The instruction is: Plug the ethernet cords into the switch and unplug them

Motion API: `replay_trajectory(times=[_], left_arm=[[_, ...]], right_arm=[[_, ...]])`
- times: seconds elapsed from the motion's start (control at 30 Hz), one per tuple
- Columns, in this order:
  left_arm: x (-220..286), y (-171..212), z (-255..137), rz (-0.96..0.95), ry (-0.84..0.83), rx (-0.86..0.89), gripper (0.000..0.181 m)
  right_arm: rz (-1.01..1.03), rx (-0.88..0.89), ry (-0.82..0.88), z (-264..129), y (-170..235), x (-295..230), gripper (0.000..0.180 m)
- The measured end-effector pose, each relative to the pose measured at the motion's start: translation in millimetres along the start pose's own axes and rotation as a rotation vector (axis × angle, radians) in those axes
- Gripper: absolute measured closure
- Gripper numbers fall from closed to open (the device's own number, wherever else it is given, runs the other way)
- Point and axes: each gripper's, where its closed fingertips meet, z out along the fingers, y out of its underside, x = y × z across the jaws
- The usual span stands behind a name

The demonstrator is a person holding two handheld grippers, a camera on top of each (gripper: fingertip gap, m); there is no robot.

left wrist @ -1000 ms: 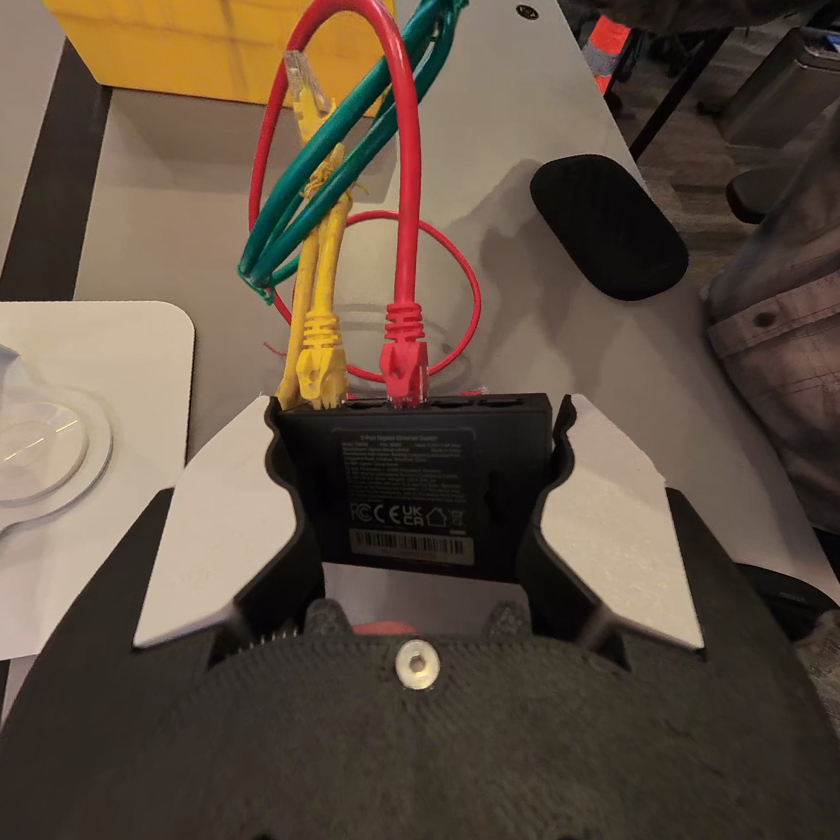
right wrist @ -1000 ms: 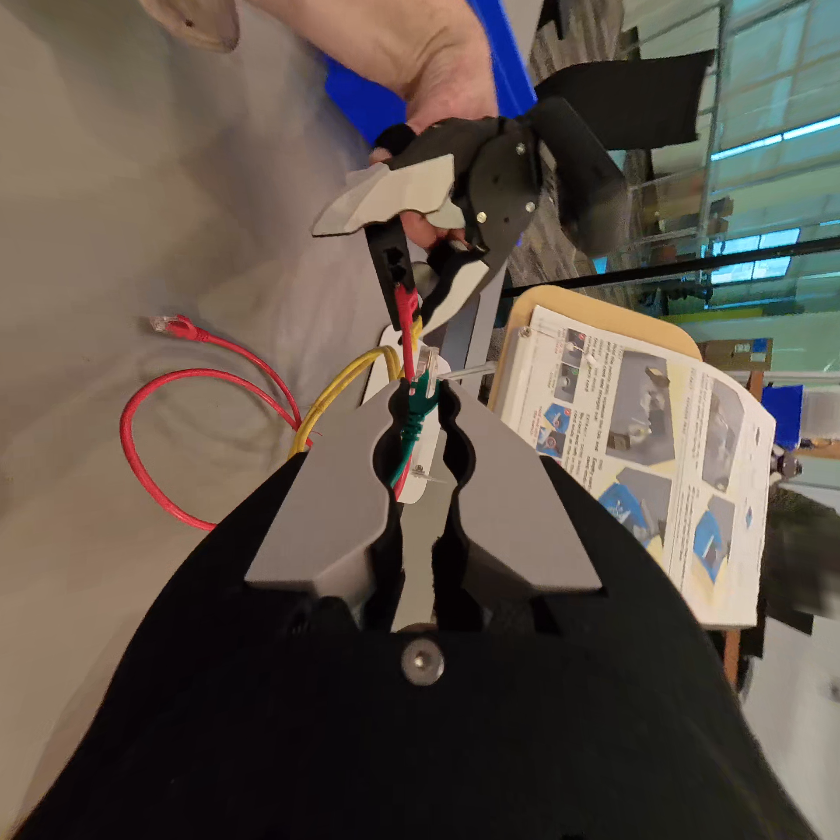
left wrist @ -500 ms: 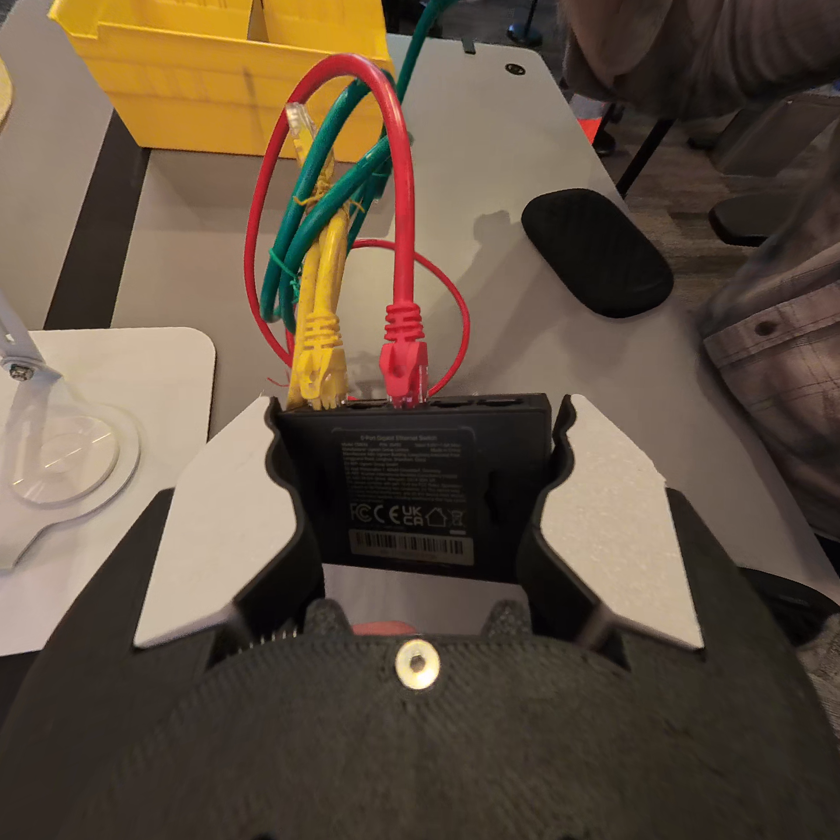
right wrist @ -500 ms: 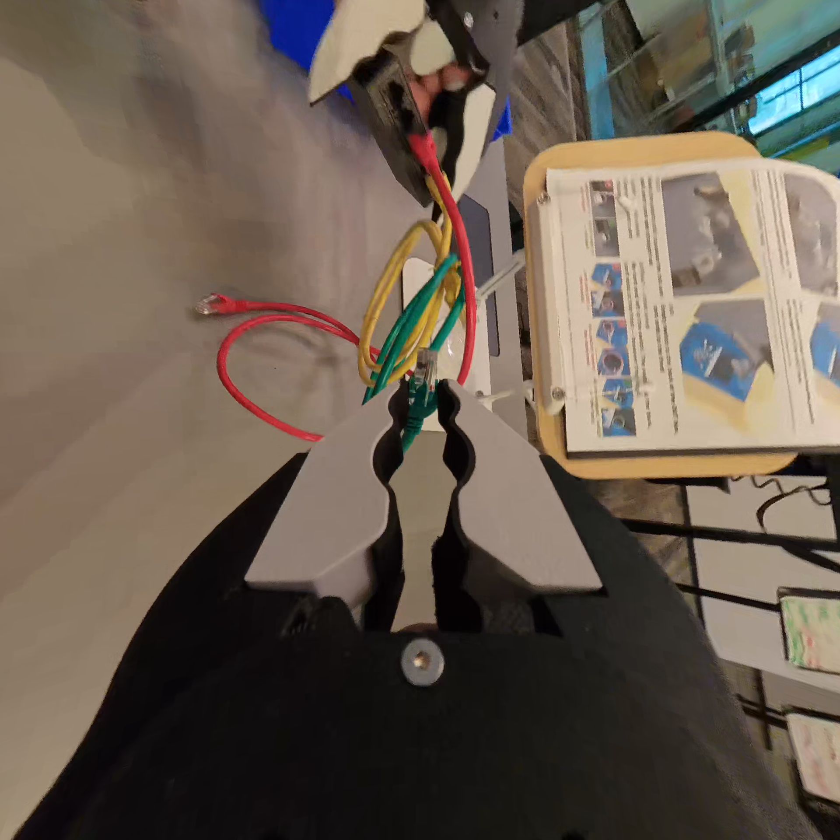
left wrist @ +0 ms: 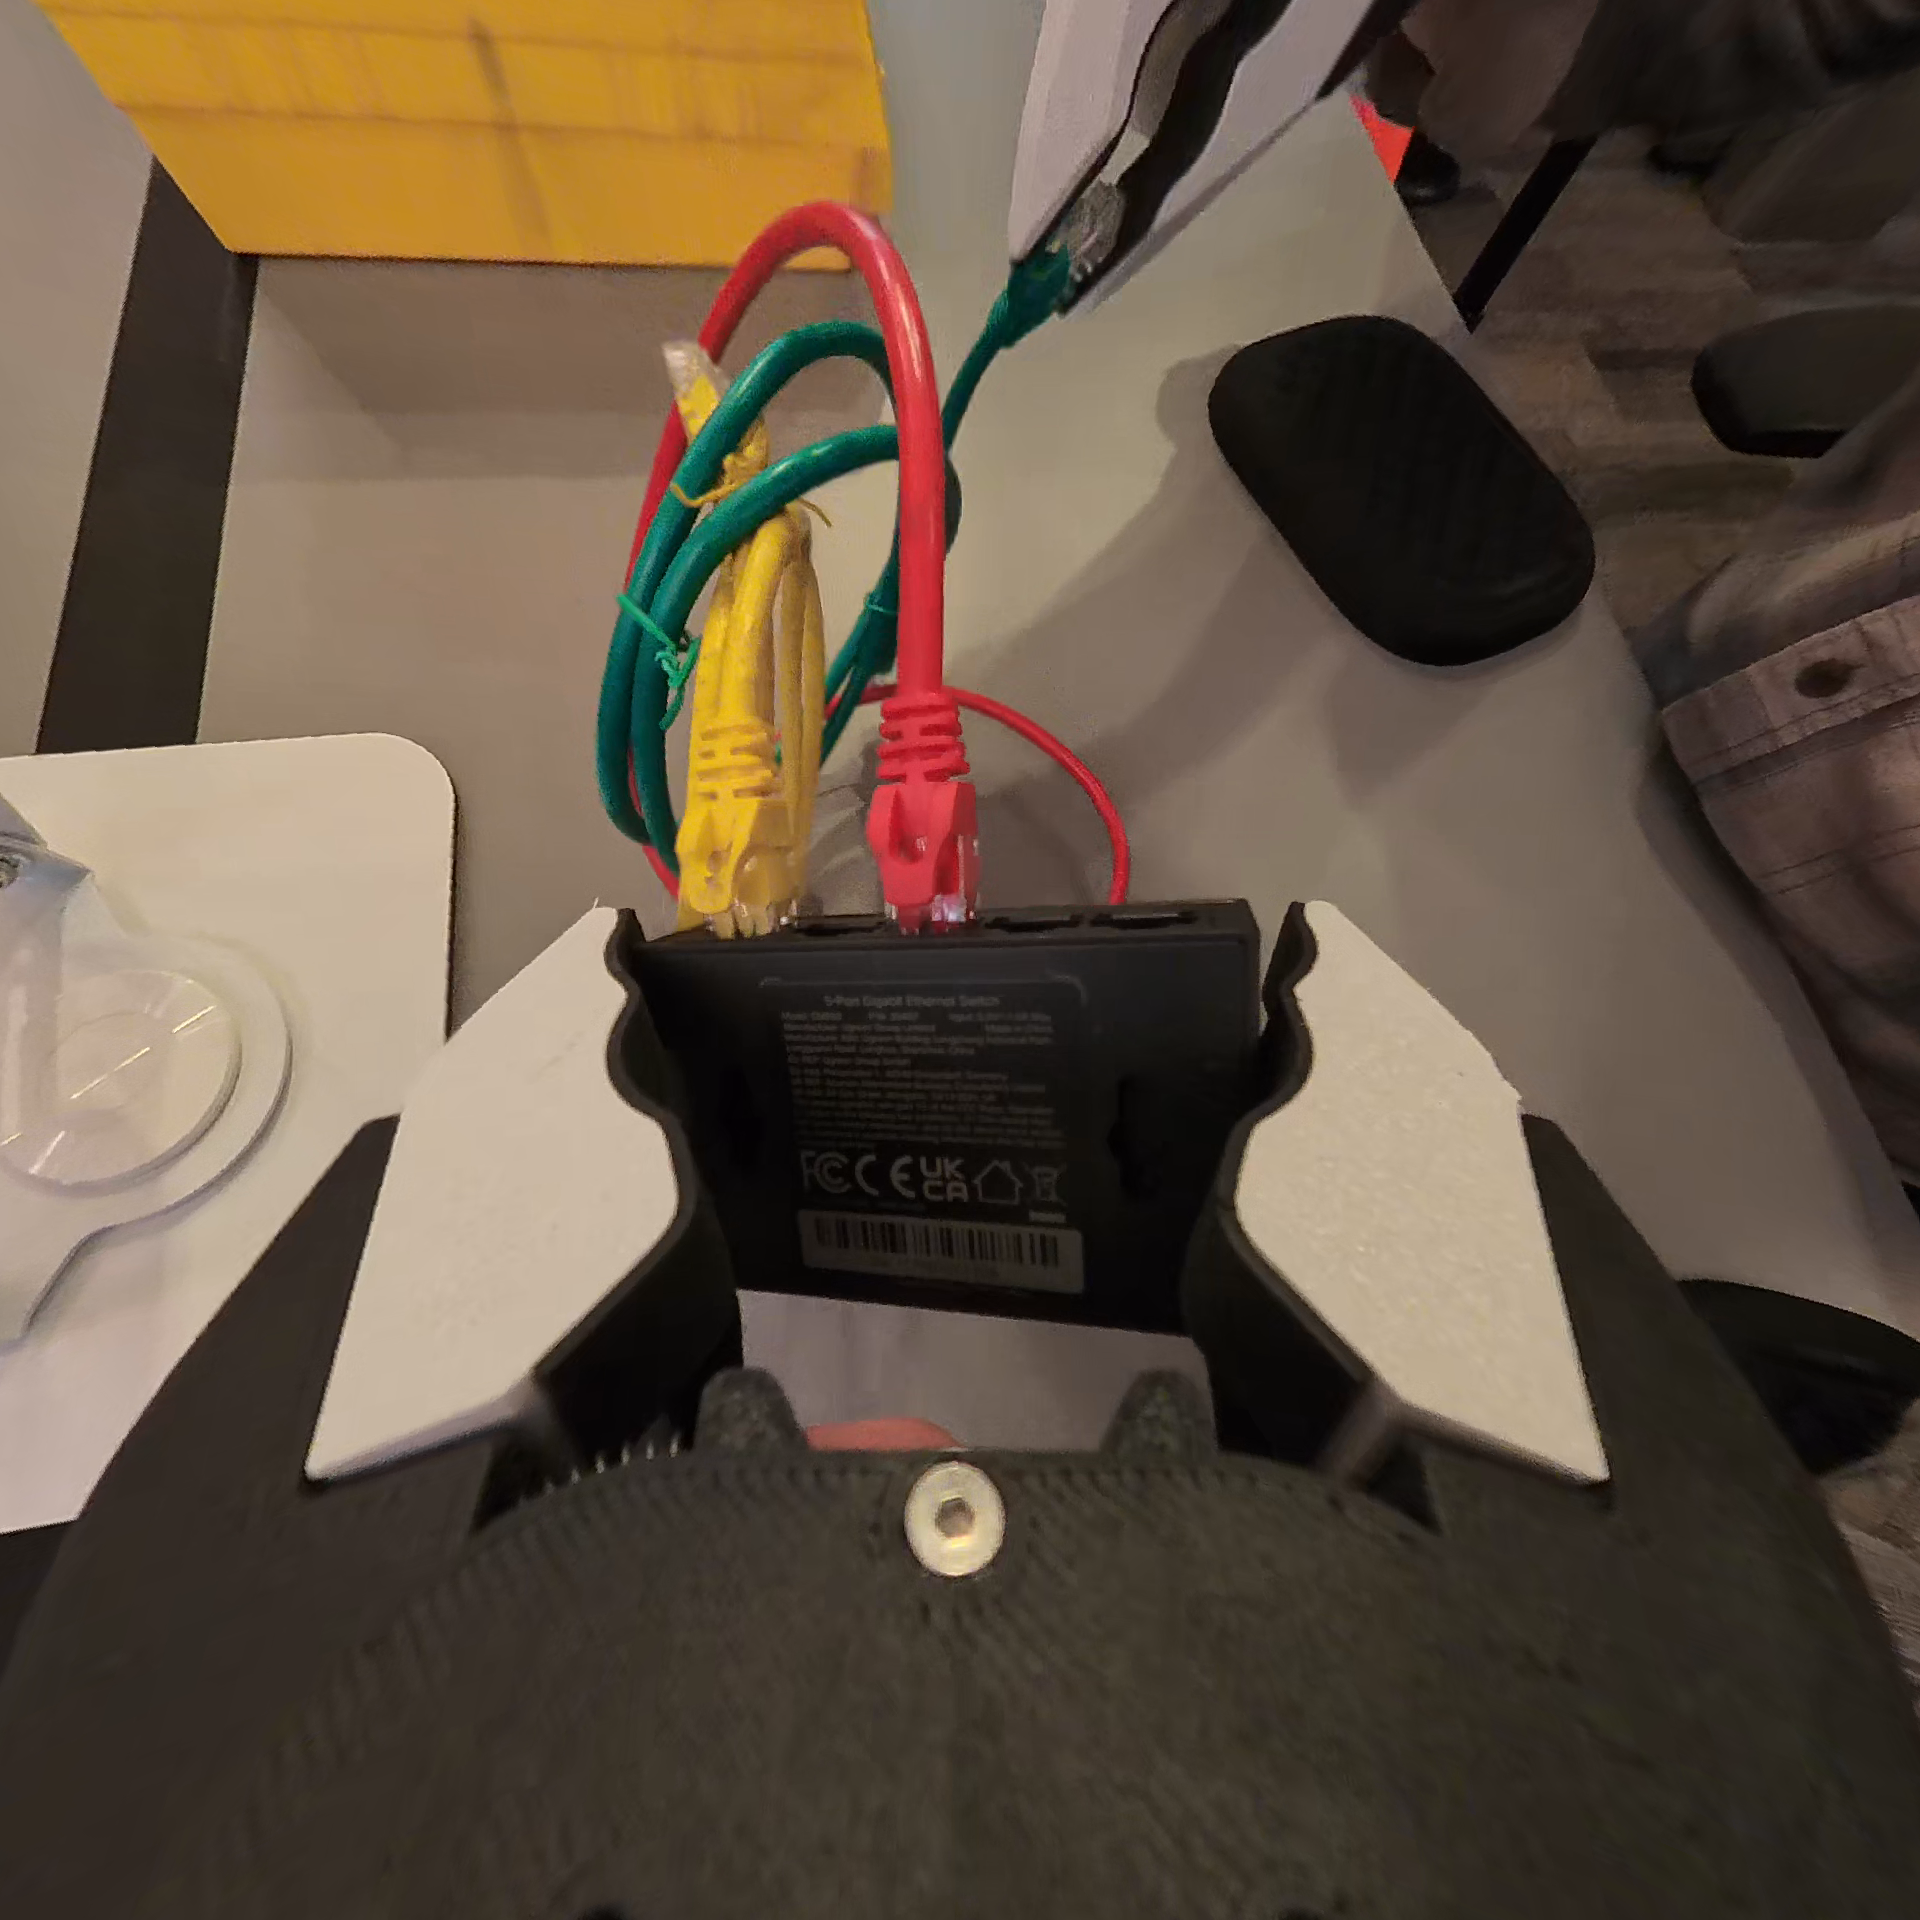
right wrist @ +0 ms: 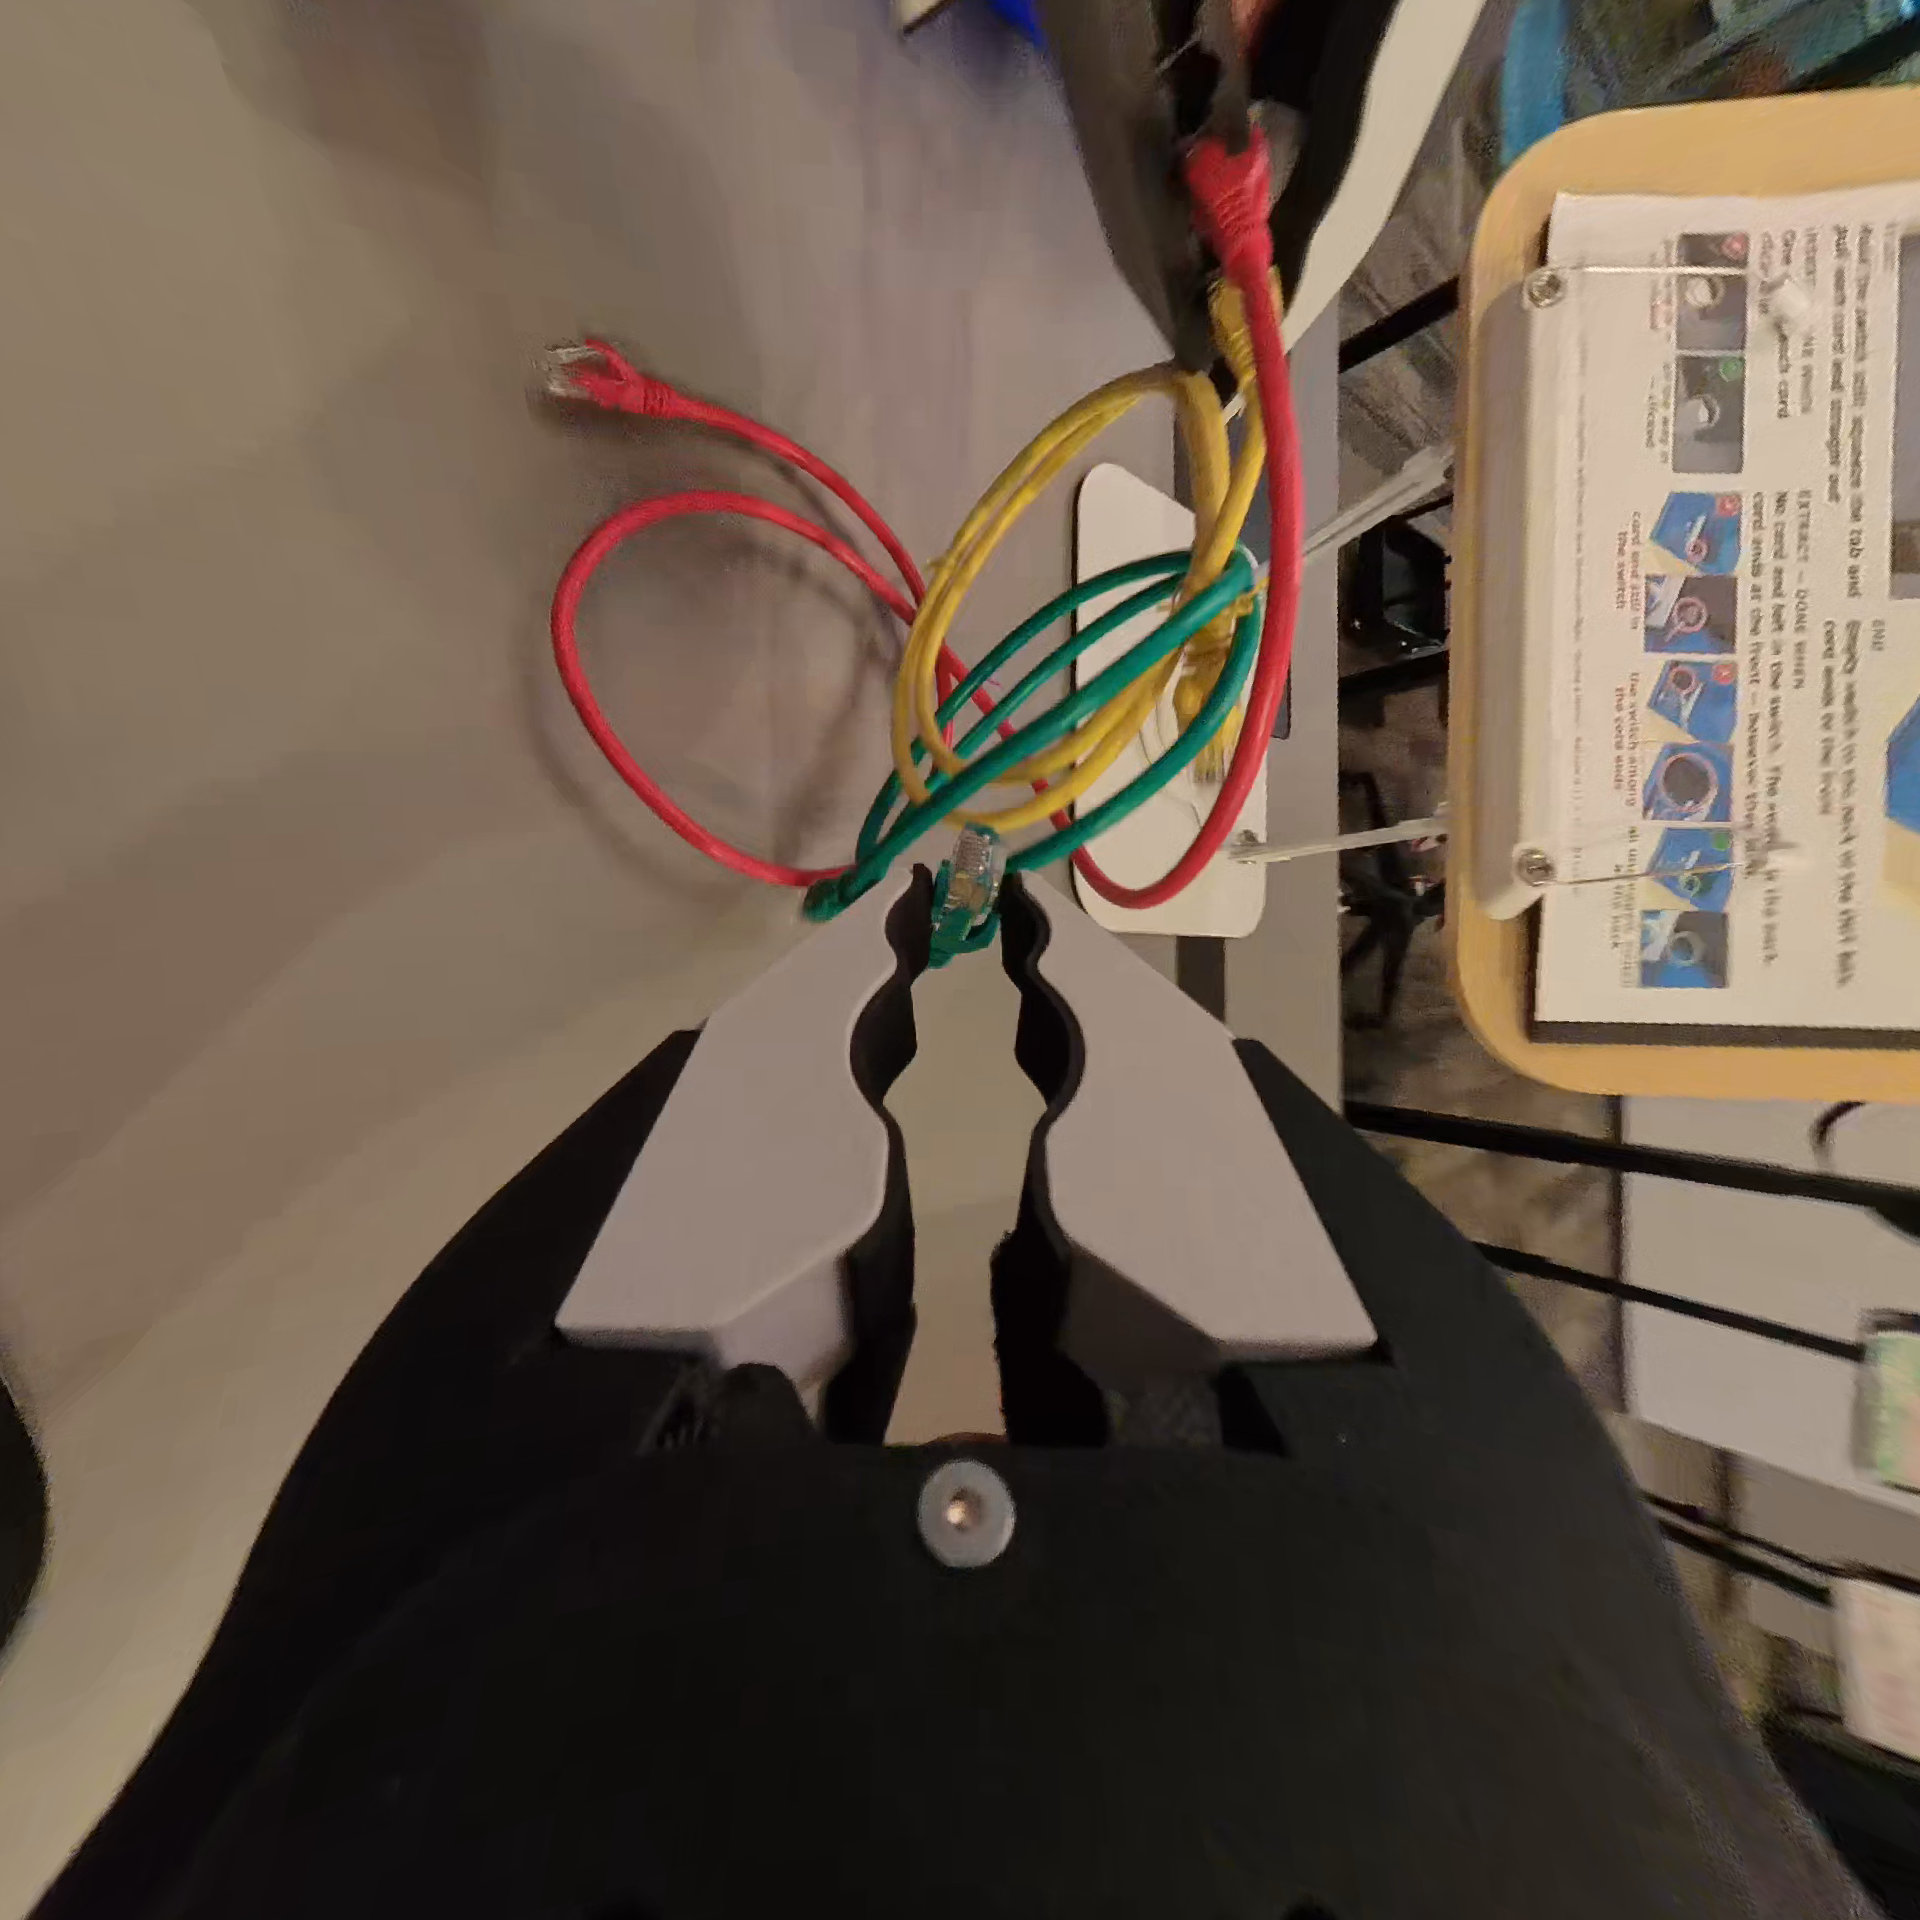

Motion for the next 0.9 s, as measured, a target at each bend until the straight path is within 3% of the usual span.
replay_trajectory(times=[0.1, 0.13, 0.2, 0.27, 0.4, 0.53, 0.6, 0.9], left_arm=[[2.8, -2.5, 5.5, 0.01, 0.006, -0.015, 0.07], [2.1, -2.8, 6.2, 0.009, -0.002, -0.021, 0.069], [3.9, -5.0, 6.8, 0.015, -0.002, -0.02, 0.069], [5.0, -7.7, 7.4, 0.019, -0.007, -0.024, 0.07], [8.3, -10.2, 11.3, 0.035, -0.01, -0.044, 0.07], [13.3, -16.0, 13.0, 0.052, 0.004, -0.034, 0.07], [14.4, -16.5, 13.6, 0.06, 0.0, -0.044, 0.069], [13.9, -17.9, 13.0, 0.062, 0.008, -0.018, 0.069]], right_arm=[[0.127, 0.029, 0.03, 12.7, 0.1, -0.4, 0.166], [0.154, 0.039, 0.034, 16.0, 1.1, -0.5, 0.16], [0.308, 0.061, -0.004, 24.6, -0.8, -3.0, 0.124], [0.38, 0.018, 0.025, 33.0, 6.5, 0.7, 0.114], [0.503, 0.037, 0.098, 40.8, 11.4, 16.4, 0.119], [0.471, 0.05, 0.084, 48.6, 5.2, 15.1, 0.145], [0.465, 0.047, 0.074, 50.6, 5.2, 15.1, 0.169], [0.691, 0.281, -0.042, 12.2, -8.5, 31.5, 0.175]])
